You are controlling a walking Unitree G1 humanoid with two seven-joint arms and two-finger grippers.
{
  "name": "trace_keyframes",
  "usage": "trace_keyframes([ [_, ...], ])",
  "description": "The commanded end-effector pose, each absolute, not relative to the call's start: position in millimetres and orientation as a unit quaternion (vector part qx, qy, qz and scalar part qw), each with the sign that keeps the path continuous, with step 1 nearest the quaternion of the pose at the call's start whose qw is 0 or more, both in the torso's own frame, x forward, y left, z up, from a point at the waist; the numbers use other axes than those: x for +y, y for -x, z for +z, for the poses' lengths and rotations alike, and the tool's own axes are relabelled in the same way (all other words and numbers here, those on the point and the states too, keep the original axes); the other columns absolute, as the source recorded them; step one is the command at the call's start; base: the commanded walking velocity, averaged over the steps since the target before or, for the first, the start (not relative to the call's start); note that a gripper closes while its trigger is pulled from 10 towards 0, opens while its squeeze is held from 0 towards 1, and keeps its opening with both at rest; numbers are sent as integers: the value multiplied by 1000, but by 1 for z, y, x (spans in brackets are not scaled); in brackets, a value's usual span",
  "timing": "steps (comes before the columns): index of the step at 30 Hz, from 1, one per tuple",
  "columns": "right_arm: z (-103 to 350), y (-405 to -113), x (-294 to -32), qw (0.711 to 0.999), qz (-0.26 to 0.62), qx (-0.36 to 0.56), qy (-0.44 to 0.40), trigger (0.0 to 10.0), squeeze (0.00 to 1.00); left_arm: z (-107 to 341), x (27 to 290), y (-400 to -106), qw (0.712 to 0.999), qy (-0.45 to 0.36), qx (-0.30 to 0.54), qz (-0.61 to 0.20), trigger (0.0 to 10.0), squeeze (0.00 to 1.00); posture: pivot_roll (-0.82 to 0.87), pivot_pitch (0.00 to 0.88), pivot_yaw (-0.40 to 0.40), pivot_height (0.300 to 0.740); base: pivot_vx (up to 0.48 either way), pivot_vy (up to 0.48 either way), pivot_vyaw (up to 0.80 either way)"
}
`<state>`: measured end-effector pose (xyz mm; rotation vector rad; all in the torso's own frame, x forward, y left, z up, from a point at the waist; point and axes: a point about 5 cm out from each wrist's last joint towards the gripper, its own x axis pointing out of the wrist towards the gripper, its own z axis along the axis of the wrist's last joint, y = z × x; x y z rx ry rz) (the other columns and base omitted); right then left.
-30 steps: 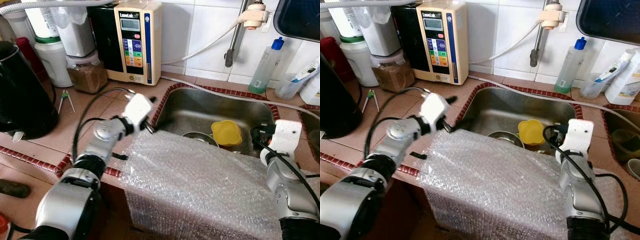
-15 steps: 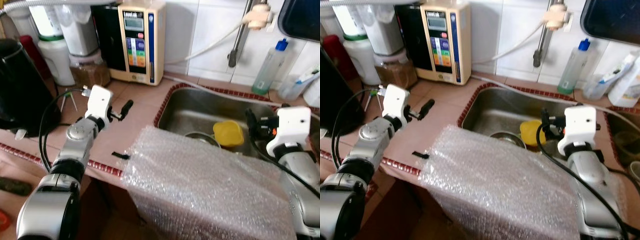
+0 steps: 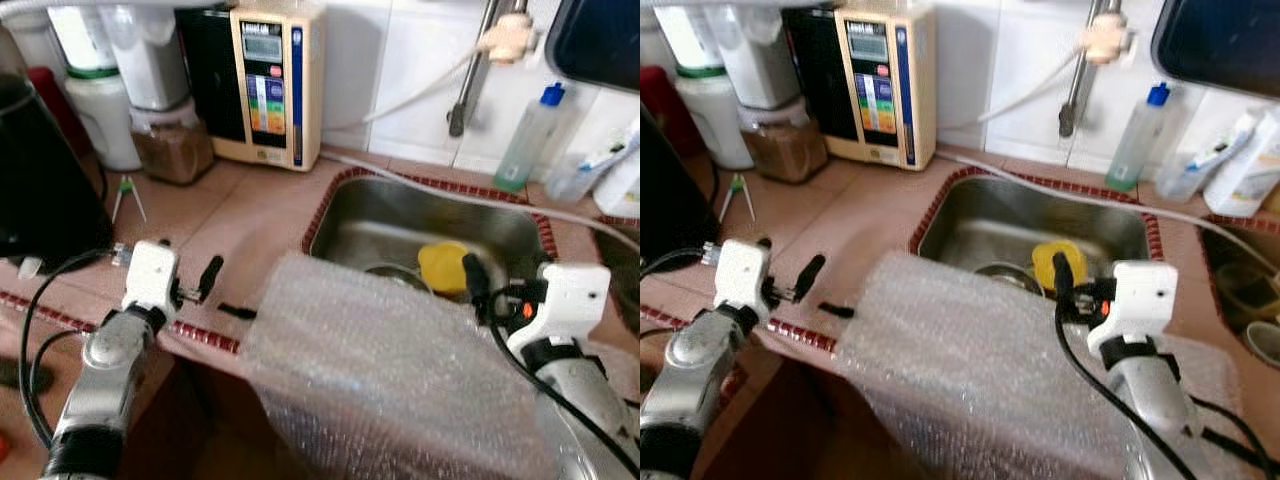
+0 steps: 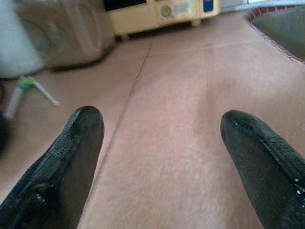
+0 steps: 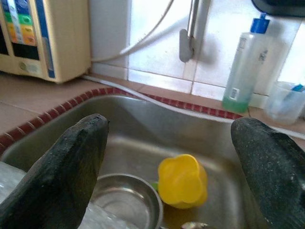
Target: Kitchen organization
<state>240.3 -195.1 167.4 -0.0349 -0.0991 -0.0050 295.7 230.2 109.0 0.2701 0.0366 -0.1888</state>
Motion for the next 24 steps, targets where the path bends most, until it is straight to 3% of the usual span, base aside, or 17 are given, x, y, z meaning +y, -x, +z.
trace_keyframes([
  [1, 172, -236, -199, 998, -14, -63, 9, 10000, 0, 124, 228, -294, 984, -154, -9, -89, 10000, 0, 111, 0, -29, 740, 0, 0, 0],
  [11, 176, -240, -194, 997, -8, -71, 4, 10000, 0, 133, 231, -284, 989, -144, -5, -19, 10000, 0, 117, 0, -26, 740, 0, 0, 0],
  [24, 167, -238, -185, 998, -23, -52, -30, 10000, 0, 134, 212, -284, 992, -120, 11, -38, 10000, 0, 104, 0, -6, 740, 0, 0, -35],
])
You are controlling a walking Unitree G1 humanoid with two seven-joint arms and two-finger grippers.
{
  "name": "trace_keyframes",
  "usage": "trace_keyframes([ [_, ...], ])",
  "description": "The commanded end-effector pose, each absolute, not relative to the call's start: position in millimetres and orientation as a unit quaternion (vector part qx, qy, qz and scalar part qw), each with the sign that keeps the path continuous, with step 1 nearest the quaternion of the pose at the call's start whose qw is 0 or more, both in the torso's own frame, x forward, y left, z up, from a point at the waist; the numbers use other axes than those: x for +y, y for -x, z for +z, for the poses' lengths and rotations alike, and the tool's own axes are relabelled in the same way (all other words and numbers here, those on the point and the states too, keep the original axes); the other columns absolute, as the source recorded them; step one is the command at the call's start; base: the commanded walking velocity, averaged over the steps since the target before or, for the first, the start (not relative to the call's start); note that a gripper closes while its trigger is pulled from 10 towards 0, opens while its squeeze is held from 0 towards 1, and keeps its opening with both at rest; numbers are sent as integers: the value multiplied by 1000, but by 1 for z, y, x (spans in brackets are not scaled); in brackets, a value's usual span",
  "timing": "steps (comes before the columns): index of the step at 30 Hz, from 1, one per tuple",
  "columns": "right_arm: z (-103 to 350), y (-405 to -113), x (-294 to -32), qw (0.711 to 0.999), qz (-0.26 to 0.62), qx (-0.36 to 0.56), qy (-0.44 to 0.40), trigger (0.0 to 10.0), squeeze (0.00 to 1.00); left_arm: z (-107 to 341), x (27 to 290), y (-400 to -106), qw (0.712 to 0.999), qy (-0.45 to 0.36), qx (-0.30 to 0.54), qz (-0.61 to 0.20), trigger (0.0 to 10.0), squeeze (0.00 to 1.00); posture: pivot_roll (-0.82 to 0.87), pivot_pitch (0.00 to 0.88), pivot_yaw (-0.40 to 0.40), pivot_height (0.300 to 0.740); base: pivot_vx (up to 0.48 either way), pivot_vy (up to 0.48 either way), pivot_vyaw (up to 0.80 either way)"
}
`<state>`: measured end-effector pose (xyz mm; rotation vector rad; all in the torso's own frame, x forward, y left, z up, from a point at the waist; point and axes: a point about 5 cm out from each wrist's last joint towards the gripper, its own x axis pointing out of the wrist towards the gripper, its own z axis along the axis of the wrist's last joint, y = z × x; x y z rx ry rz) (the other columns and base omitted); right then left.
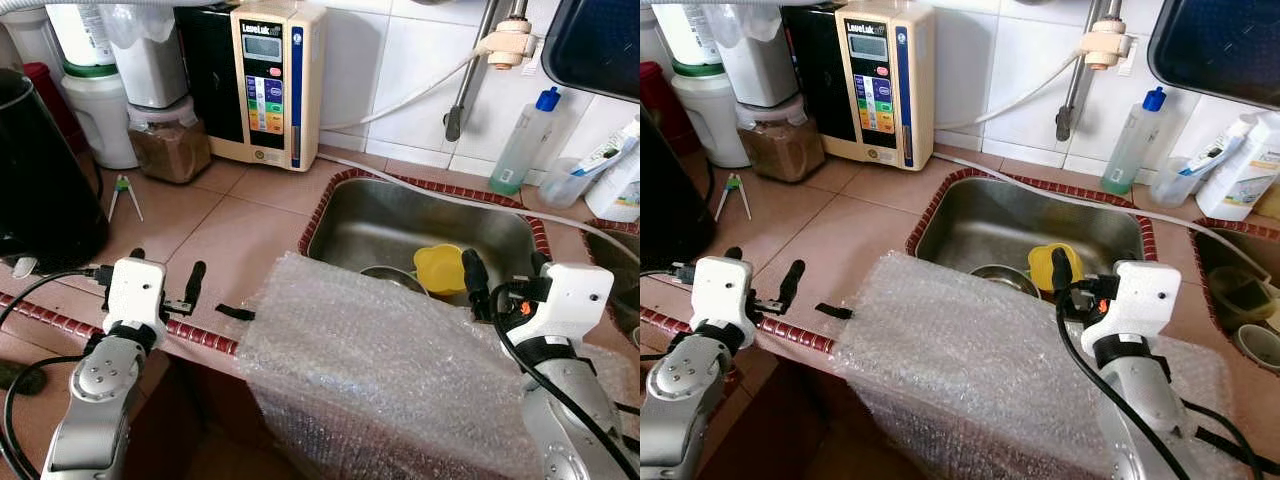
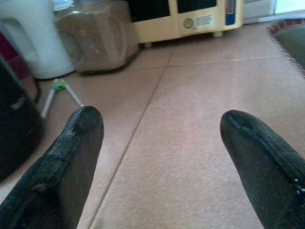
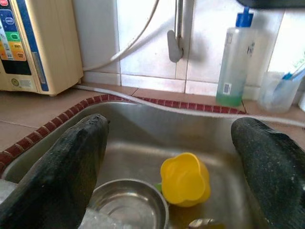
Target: Kitchen organization
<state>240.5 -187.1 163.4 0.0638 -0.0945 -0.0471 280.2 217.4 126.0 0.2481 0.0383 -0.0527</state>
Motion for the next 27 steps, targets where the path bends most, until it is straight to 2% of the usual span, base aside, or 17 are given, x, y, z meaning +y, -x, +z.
trace_keyframes([
  [1, 166, -238, -183, 998, -22, -50, -32, 10000, 0, 134, 212, -285, 992, -118, 12, -40, 10000, 0, 103, 0, -5, 740, 0, 0, -725],
  [7, 167, -237, -182, 997, -27, -56, -34, 10000, 0, 133, 208, -287, 991, -126, 14, -51, 10000, 0, 98, 0, 3, 740, 0, 0, -738],
  [17, 167, -239, -181, 998, -20, -54, -27, 10000, 0, 134, 206, -286, 991, -126, 20, -46, 10000, 0, 104, 0, -1, 740, 0, 0, 0],
  [27, 165, -240, -176, 998, -16, -49, -29, 10000, 0, 135, 200, -285, 990, -130, 22, -58, 10000, 0, 104, 0, 6, 740, 0, 0, 777],
])
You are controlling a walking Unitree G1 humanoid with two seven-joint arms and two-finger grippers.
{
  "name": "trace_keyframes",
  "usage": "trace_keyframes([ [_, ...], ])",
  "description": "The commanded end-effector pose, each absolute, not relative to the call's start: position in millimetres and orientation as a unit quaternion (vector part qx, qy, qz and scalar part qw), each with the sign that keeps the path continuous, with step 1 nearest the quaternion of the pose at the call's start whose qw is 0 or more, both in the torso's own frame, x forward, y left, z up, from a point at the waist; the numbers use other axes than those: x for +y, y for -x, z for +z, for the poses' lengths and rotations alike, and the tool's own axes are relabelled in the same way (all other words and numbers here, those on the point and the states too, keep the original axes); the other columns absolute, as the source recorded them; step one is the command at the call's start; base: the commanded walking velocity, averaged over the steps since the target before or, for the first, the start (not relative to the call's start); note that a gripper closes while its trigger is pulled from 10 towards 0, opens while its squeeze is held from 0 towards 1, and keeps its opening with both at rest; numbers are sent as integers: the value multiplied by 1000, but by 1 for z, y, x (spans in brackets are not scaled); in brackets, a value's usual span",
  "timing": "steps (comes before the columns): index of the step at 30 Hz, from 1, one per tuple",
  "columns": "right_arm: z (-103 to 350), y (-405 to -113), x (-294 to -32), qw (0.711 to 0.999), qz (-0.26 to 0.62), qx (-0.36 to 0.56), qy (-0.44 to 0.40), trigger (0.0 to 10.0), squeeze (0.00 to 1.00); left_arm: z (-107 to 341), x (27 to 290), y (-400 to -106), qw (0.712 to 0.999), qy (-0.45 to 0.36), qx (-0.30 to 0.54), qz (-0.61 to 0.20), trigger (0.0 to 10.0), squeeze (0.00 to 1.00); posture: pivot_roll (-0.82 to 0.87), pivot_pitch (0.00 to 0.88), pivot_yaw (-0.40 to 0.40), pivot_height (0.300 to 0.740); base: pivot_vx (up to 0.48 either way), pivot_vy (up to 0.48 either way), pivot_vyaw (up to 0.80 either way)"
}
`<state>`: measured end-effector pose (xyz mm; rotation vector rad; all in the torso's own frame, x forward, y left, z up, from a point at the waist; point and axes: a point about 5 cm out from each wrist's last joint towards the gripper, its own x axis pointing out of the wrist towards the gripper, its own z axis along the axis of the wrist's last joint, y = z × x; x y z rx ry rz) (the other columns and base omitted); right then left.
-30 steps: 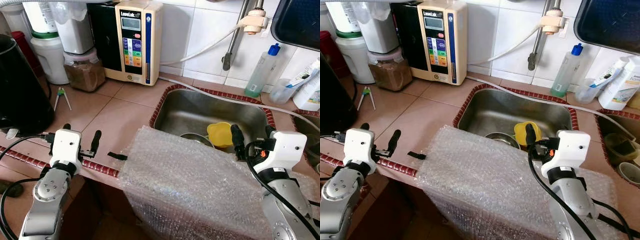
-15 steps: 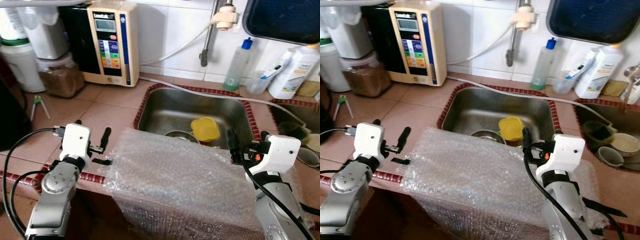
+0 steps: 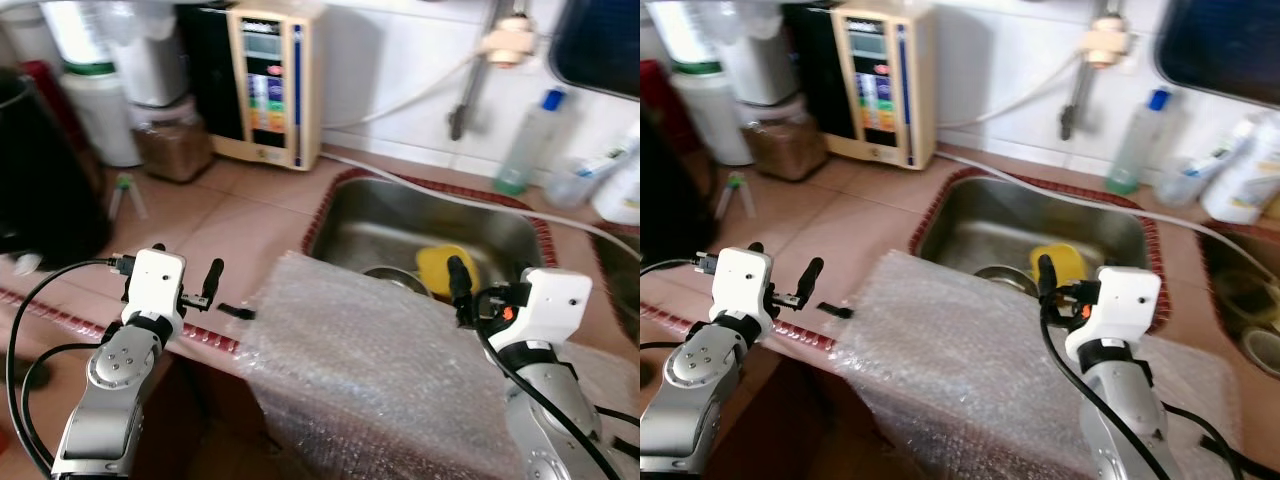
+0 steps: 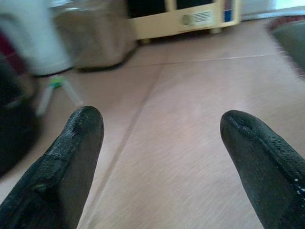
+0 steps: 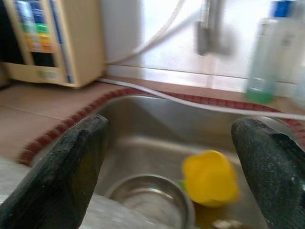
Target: Kitchen organization
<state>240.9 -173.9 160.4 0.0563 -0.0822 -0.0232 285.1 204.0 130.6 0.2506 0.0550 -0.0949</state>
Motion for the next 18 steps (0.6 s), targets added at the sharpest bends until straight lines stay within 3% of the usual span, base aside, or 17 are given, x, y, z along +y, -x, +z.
trace_keyframes([
  [1, 165, -240, -177, 998, -16, -50, -30, 10000, 0, 135, 200, -285, 990, -129, 22, -61, 10000, 0, 104, 0, 6, 740, 0, 0, 800],
  [18, 163, -241, -183, 998, -26, -46, -35, 10000, 0, 132, 198, -284, 984, -157, 28, -77, 10000, 0, 101, 0, 9, 740, 0, 0, 47],
])
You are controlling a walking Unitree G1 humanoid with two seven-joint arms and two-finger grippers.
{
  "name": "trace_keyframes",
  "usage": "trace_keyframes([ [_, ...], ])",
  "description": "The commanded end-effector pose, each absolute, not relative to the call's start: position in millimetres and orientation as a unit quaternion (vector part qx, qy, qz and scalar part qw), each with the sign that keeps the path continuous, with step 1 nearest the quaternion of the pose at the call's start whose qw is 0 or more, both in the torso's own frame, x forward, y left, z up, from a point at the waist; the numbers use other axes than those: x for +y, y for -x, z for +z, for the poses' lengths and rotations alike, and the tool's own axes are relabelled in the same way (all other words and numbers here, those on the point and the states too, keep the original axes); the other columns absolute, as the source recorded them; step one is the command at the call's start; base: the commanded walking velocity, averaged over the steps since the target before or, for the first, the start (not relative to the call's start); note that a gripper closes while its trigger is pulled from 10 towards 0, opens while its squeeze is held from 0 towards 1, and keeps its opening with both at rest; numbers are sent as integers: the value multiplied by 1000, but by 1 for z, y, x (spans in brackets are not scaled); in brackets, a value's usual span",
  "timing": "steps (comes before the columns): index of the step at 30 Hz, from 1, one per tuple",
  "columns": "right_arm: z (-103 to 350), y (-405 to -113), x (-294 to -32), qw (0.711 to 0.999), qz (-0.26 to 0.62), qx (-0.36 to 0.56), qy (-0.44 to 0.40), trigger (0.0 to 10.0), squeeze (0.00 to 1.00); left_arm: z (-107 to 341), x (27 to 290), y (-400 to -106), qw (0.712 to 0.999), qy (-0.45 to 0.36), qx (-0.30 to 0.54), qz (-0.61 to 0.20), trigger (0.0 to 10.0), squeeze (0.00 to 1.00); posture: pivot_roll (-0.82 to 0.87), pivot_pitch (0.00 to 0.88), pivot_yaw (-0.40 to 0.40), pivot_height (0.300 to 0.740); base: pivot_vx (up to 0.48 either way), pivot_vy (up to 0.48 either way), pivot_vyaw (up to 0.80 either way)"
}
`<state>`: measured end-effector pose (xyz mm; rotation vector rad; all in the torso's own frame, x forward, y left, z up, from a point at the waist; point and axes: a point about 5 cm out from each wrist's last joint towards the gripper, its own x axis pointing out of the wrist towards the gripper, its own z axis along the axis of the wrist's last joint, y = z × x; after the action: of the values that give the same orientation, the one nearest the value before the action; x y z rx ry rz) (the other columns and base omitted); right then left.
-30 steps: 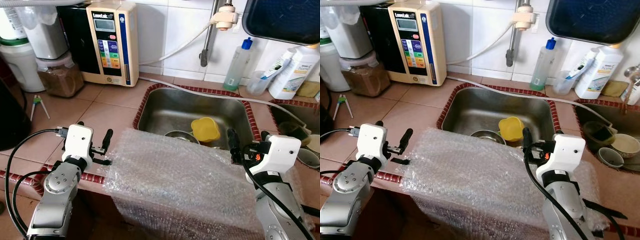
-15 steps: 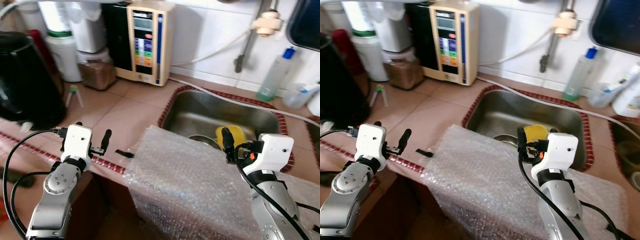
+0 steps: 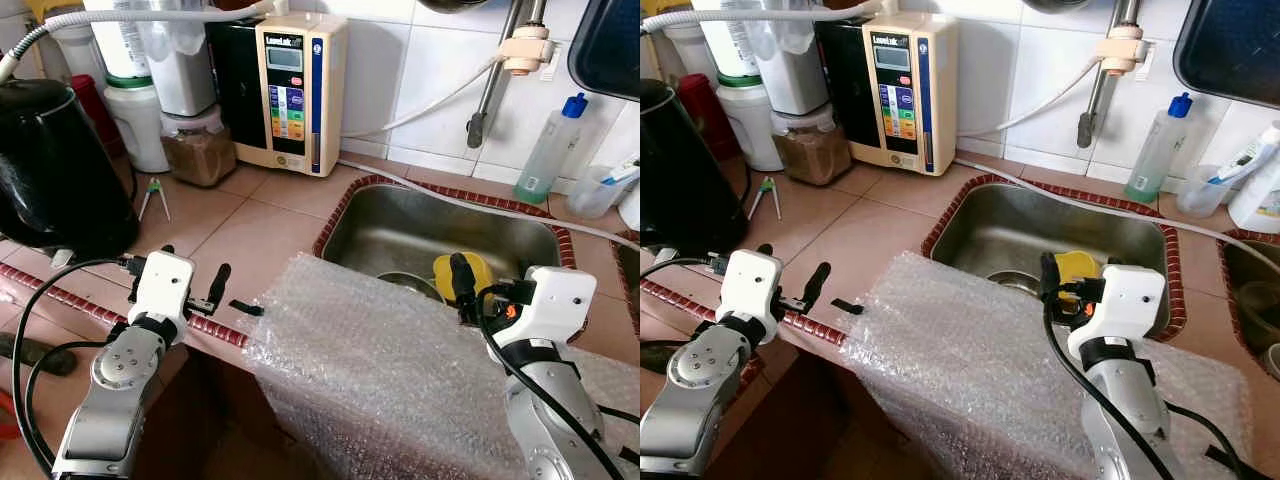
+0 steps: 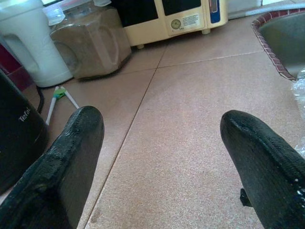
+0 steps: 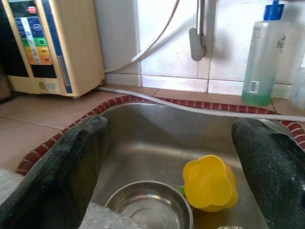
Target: Kitchen organization
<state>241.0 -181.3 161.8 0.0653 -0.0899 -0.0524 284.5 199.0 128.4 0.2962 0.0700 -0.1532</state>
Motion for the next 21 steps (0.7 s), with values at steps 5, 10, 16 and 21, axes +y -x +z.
trace_keyframes([
  [5, 163, -242, -182, 998, -24, -46, -35, 10000, 0, 131, 197, -284, 983, -159, 31, -82, 10000, 0, 101, 0, 10, 740, 0, 0, 0],
  [10, 163, -243, -181, 998, -21, -46, -35, 10000, 0, 130, 196, -284, 983, -160, 32, -84, 10000, 0, 99, 0, 6, 740, 0, 0, 0],
  [16, 163, -244, -182, 998, -20, -44, -32, 10000, 0, 128, 196, -283, 984, -154, 39, -83, 10000, 0, 99, 0, 1, 740, -129, 0, 0],
  [21, 164, -246, -181, 998, -16, -44, -32, 10000, 0, 127, 195, -283, 984, -153, 40, -83, 10000, 0, 100, 0, -1, 740, -295, 0, 0],
])
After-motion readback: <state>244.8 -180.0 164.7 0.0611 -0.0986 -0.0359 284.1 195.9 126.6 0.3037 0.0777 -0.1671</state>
